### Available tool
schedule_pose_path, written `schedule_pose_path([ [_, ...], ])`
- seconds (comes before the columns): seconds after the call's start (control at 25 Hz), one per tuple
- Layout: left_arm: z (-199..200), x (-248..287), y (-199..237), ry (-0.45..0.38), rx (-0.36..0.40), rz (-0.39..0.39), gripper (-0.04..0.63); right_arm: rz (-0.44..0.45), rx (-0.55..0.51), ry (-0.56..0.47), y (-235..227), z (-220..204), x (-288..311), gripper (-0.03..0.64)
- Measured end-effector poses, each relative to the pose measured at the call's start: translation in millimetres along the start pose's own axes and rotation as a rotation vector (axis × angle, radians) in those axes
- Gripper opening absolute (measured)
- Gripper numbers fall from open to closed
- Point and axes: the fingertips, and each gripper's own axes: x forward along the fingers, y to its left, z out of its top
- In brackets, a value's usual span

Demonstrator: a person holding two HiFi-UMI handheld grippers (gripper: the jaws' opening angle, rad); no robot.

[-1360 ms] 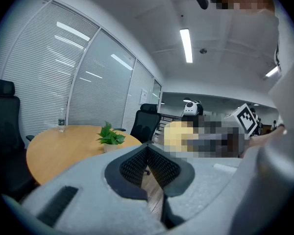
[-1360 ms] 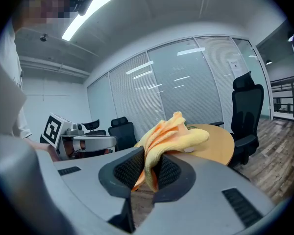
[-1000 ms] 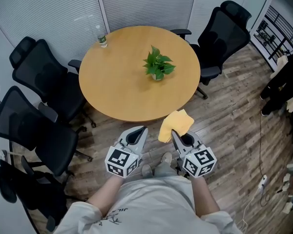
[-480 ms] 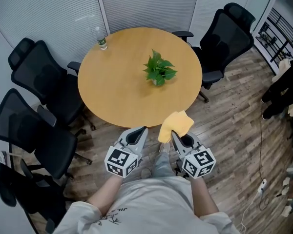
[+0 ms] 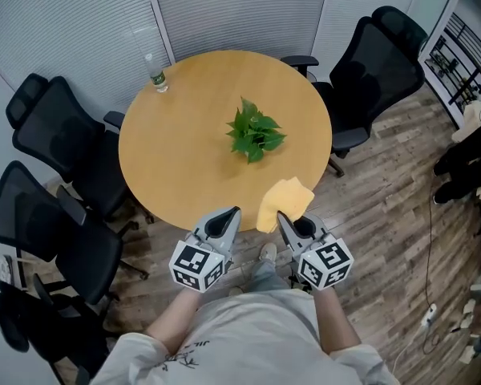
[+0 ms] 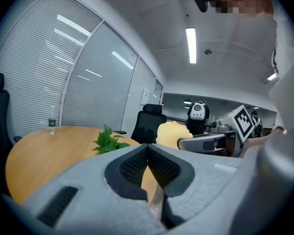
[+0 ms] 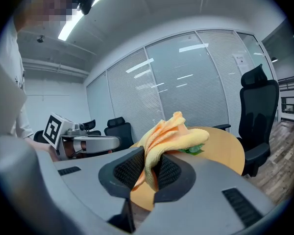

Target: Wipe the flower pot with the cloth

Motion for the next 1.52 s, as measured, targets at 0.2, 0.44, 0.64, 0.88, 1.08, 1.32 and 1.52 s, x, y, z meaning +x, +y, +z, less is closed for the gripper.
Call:
schedule_pose_path([
  [0.2,16.3,45.2,22.5,-0.004,-0.008,0.028,0.009,0.016,-0.021,0.002,-40.3,21.4,22.1,0.046],
  [0.44,33.8,98.1,35.4,-0.009,-0.002,0.055,0.009,0.03,-0.013,-0.009,-95.9,43.9,41.2,0.046],
  [0.64,37.4,136.4,46.0,-0.002,-0.007,0.08,0.009,0.066,-0.021,0.005,-128.7,53.4,61.0,0.046],
  [0.88,38.7,165.3,52.5,0.0,-0.013,0.111,0.009,0.104,-0.027,0.023,-158.7,57.5,75.2,0.046],
  [1.08,38.9,177.9,55.2,0.012,-0.008,0.115,0.009,0.117,-0.009,0.032,-170.4,55.9,83.3,0.046],
  [1.32,38.6,180.7,63.8,0.017,-0.014,0.126,0.009,0.129,-0.004,0.042,-171.7,56.3,92.9,0.046],
  [1.52,39.7,176.9,71.7,0.024,-0.01,0.118,0.009,0.115,0.005,0.049,-169.5,55.6,99.4,0.046],
])
